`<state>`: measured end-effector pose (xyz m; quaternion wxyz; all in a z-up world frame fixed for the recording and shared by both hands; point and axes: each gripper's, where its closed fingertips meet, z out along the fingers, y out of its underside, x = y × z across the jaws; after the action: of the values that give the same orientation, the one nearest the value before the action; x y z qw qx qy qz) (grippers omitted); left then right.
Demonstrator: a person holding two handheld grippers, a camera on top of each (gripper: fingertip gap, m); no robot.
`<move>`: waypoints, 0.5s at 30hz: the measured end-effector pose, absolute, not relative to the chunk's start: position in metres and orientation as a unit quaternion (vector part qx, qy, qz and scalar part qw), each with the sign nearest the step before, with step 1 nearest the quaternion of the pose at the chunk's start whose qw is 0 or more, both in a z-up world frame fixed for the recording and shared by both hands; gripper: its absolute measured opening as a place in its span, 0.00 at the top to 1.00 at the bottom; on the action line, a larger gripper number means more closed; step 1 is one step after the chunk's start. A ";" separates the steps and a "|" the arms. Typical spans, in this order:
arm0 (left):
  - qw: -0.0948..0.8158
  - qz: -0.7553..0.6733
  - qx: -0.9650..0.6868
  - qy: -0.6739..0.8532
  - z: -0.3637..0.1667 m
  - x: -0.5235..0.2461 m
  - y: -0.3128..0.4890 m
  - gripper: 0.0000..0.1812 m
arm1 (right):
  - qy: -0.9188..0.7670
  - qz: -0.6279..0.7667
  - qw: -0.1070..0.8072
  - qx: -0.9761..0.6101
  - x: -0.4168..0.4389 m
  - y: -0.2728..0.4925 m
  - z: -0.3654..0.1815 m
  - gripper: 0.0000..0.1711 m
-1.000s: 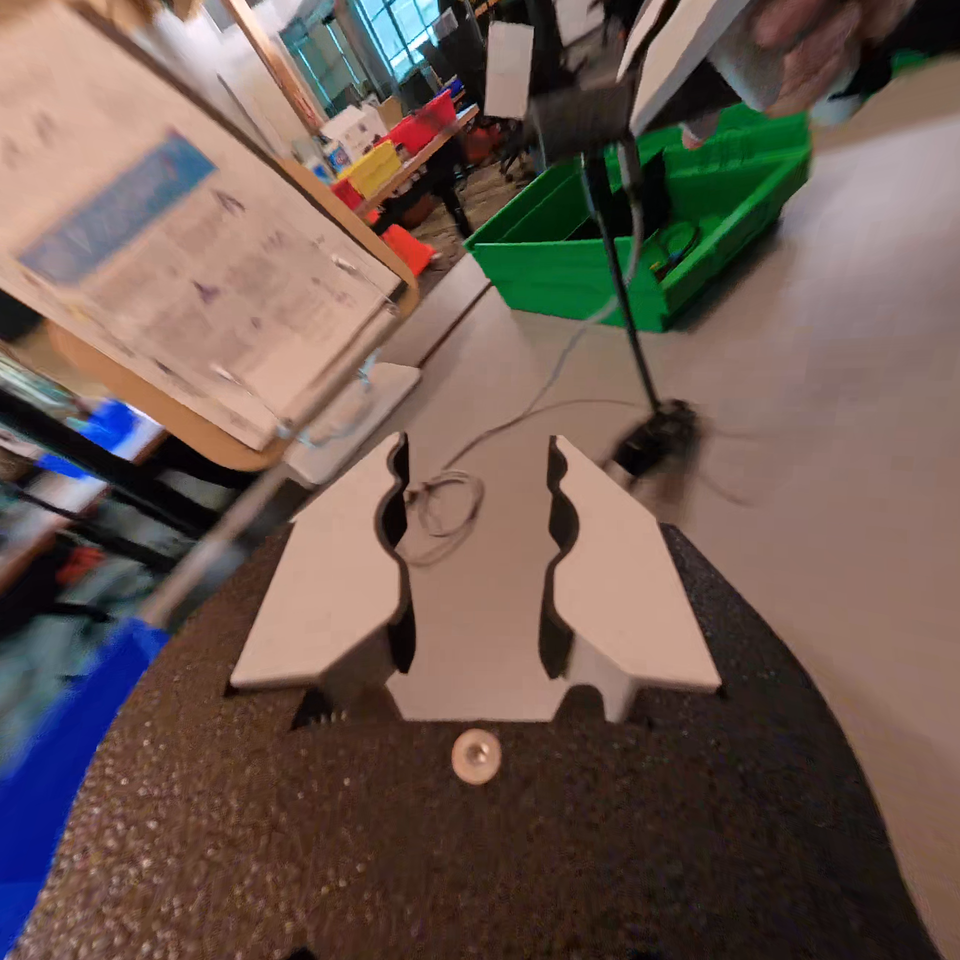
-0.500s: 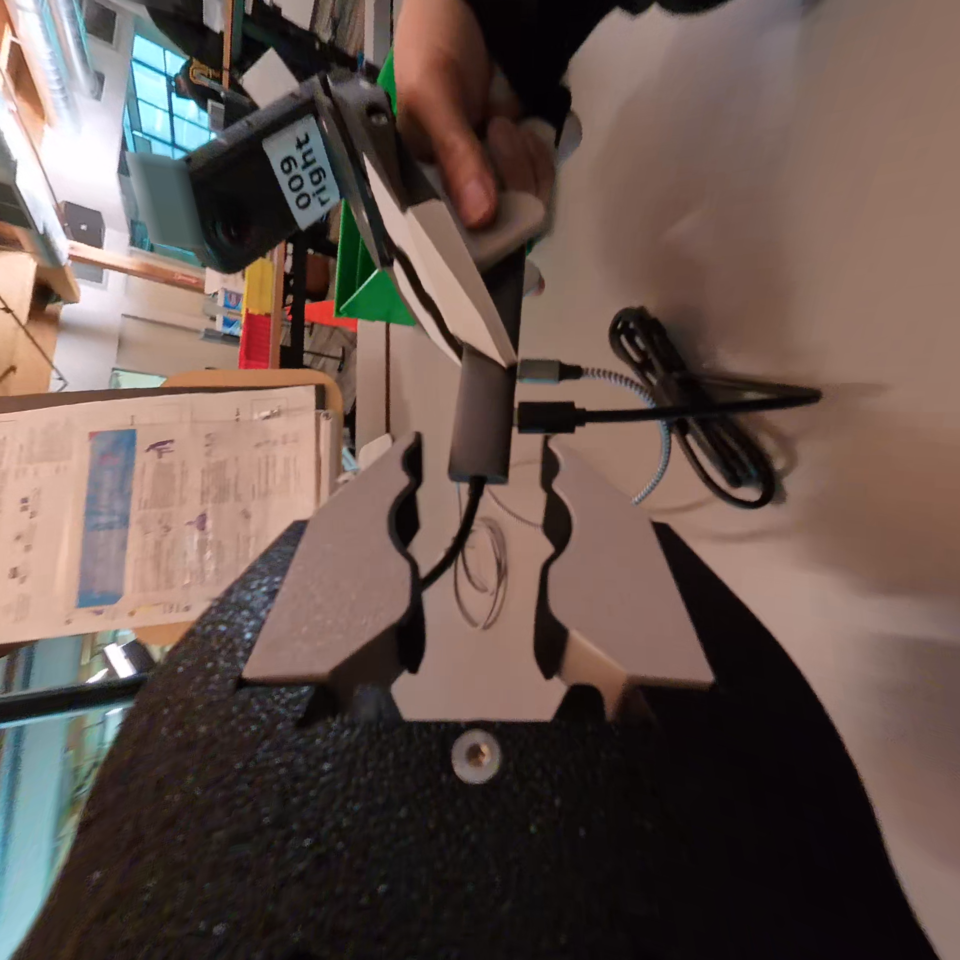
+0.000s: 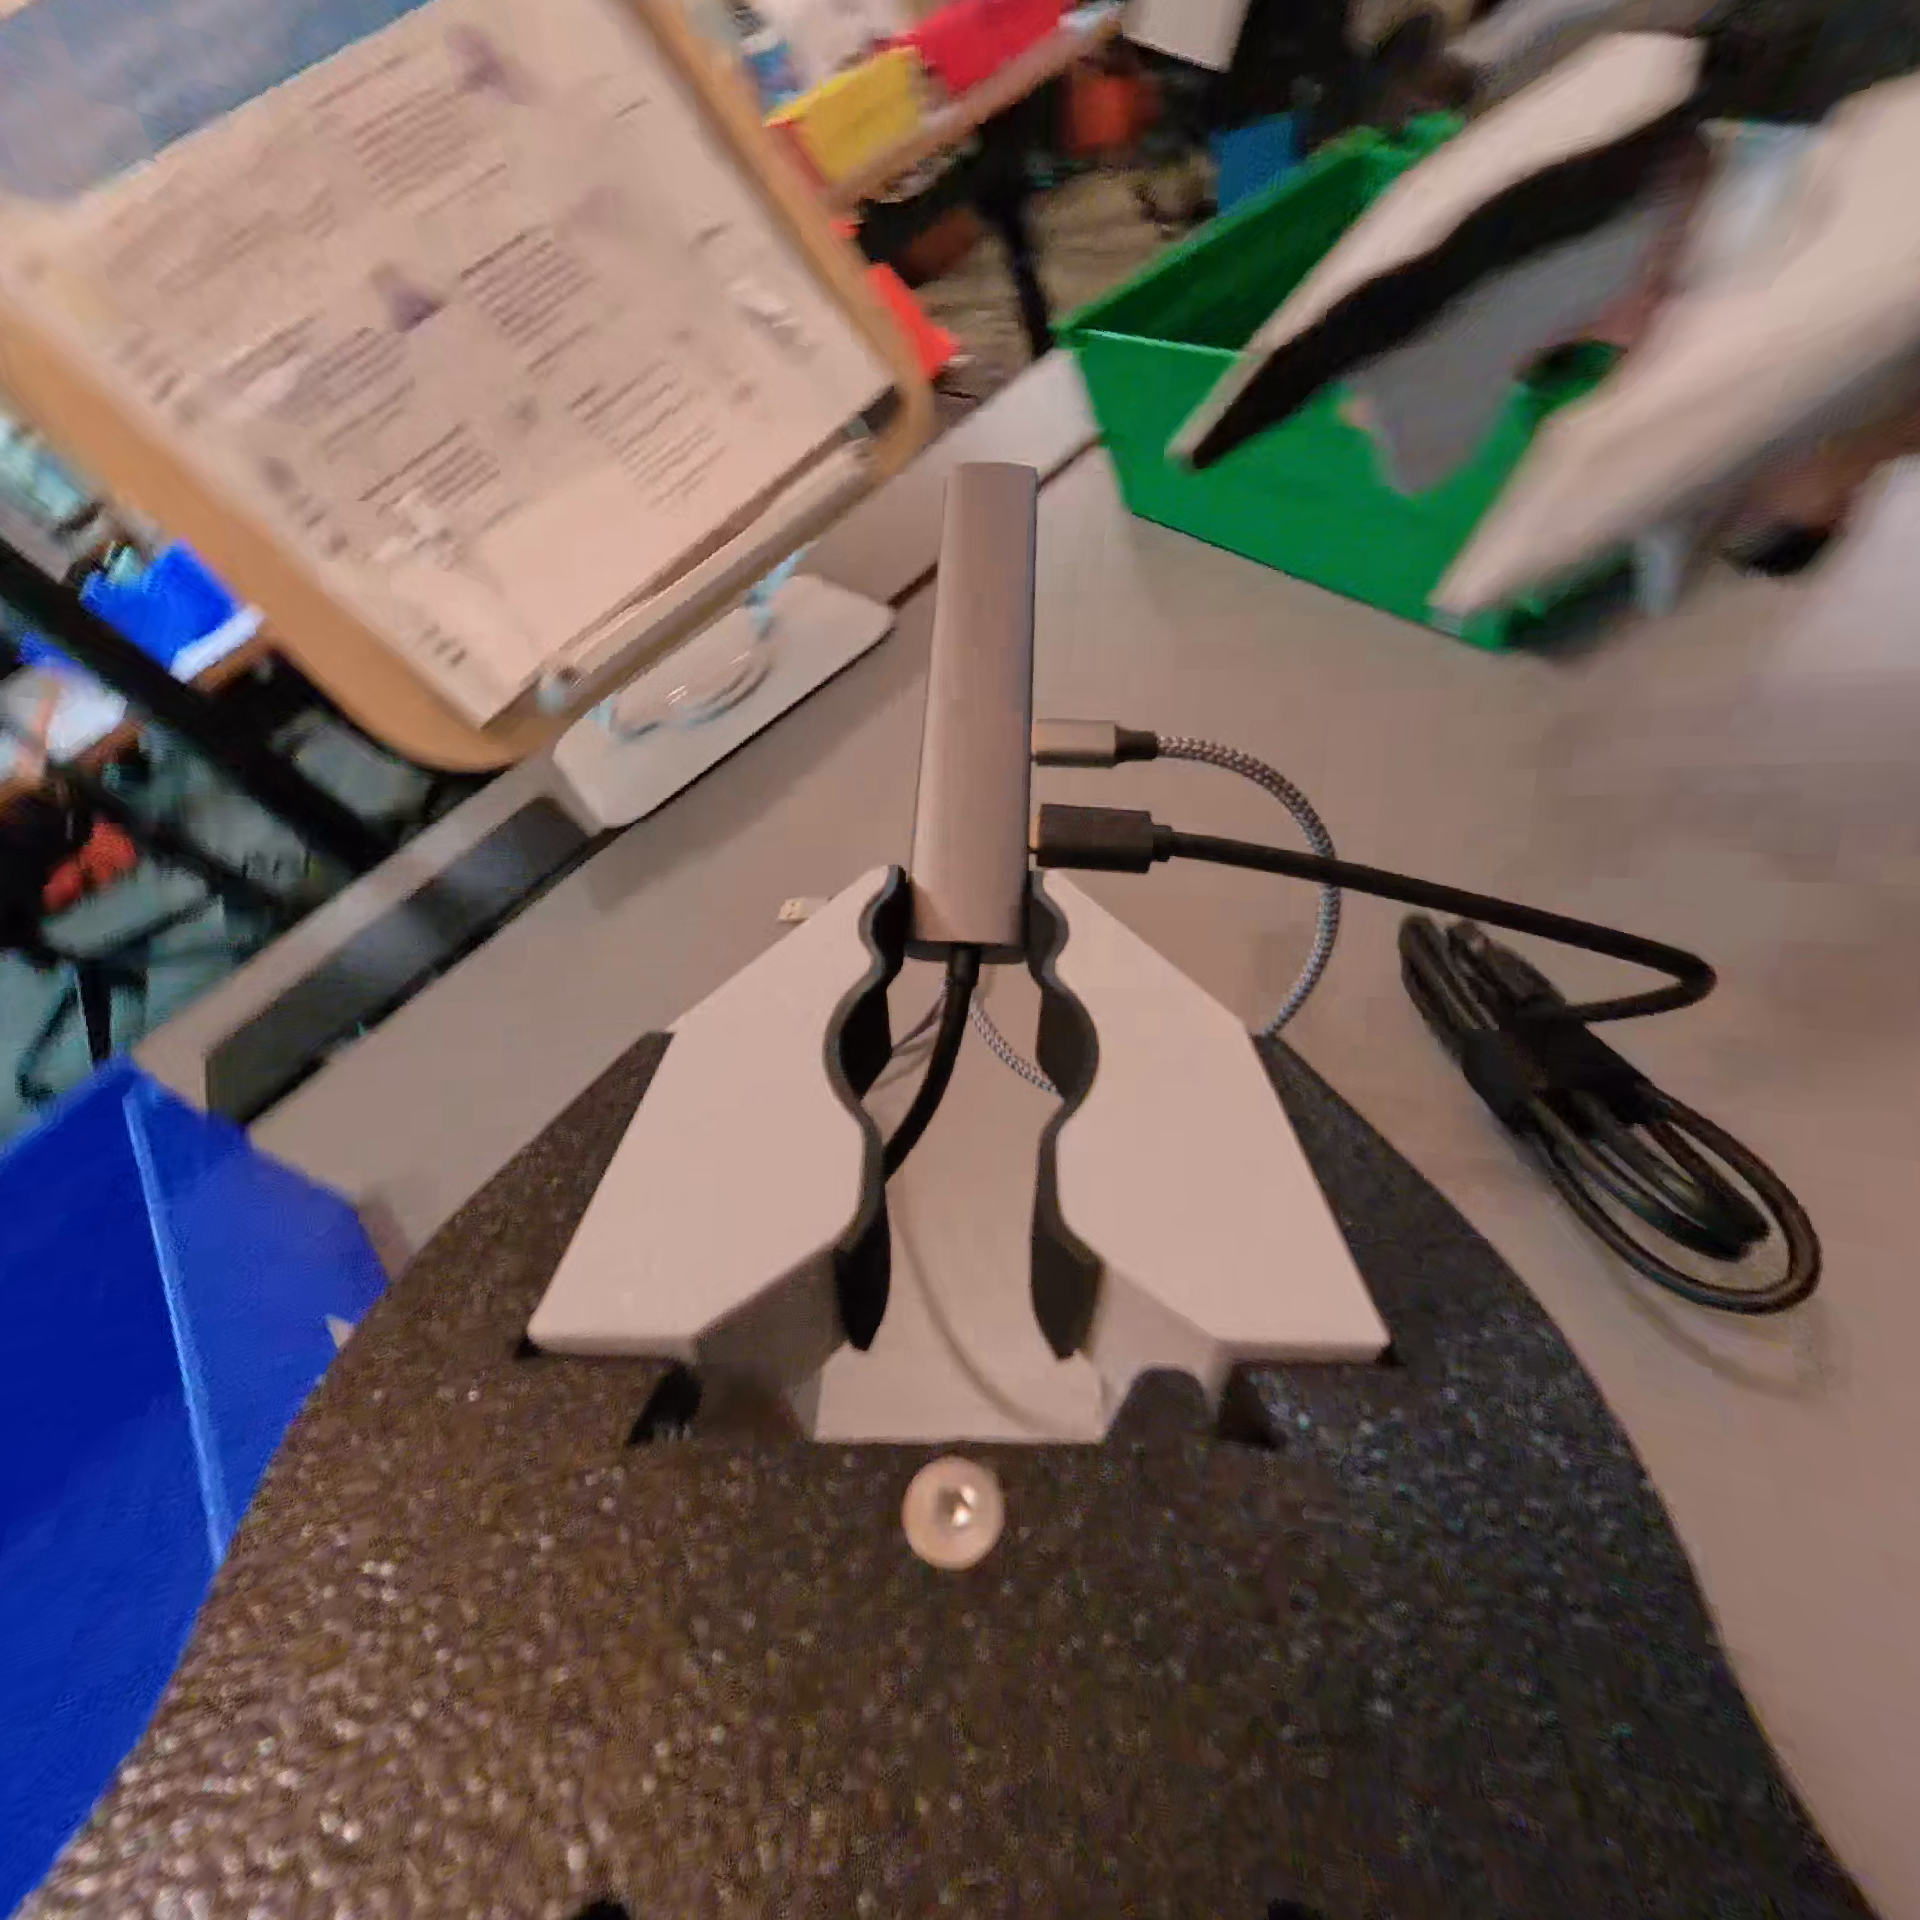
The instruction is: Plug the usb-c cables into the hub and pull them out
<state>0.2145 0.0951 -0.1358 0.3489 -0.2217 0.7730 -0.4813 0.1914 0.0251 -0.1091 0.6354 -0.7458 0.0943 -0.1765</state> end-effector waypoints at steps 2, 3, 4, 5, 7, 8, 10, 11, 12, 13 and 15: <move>0.345 -0.496 -0.299 0.738 -0.138 0.229 0.104 0.89 | 0.088 -0.241 0.642 -0.723 0.190 0.037 -0.099 0.68; 0.344 -0.495 -0.328 0.728 -0.143 0.234 0.106 0.89 | 0.093 -0.267 0.643 -0.712 0.191 0.042 -0.097 0.75; 0.343 -0.492 -0.346 0.722 -0.148 0.238 0.107 0.89 | 0.094 -0.280 0.645 -0.705 0.192 0.049 -0.098 0.79; 0.343 -0.490 -0.360 0.716 -0.153 0.240 0.108 0.89 | 0.098 -0.289 0.645 -0.701 0.192 0.055 -0.101 0.80; 0.344 -0.495 -0.372 0.705 -0.157 0.242 0.111 0.89 | 0.098 -0.283 0.625 -0.721 0.193 0.069 -0.117 0.79; 0.345 -0.500 -0.373 0.701 -0.157 0.241 0.113 0.89 | 0.090 -0.276 0.615 -0.733 0.192 0.077 -0.126 0.78; 0.347 -0.505 -0.377 0.695 -0.158 0.241 0.119 0.89 | 0.092 -0.302 0.603 -0.733 0.200 0.084 -0.134 0.79; 0.341 -0.505 -0.380 0.696 -0.159 0.240 0.120 0.89 | 0.084 -0.302 0.598 -0.737 0.202 0.088 -0.139 0.79; 0.335 -0.508 -0.382 0.695 -0.160 0.240 0.121 0.89 | 0.080 -0.295 0.595 -0.743 0.203 0.094 -0.144 0.80; 0.329 -0.513 -0.382 0.694 -0.161 0.239 0.122 0.89 | 0.085 -0.298 0.593 -0.743 0.206 0.097 -0.148 0.80; 0.308 -0.521 -0.385 0.697 -0.166 0.236 0.121 0.89 | 0.083 -0.301 0.591 -0.744 0.209 0.105 -0.155 0.84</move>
<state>0.2364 0.1211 -0.1659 0.3080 -0.3848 0.6971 -0.5208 0.2093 0.1047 -0.1546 0.5911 -0.7435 0.0830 -0.3014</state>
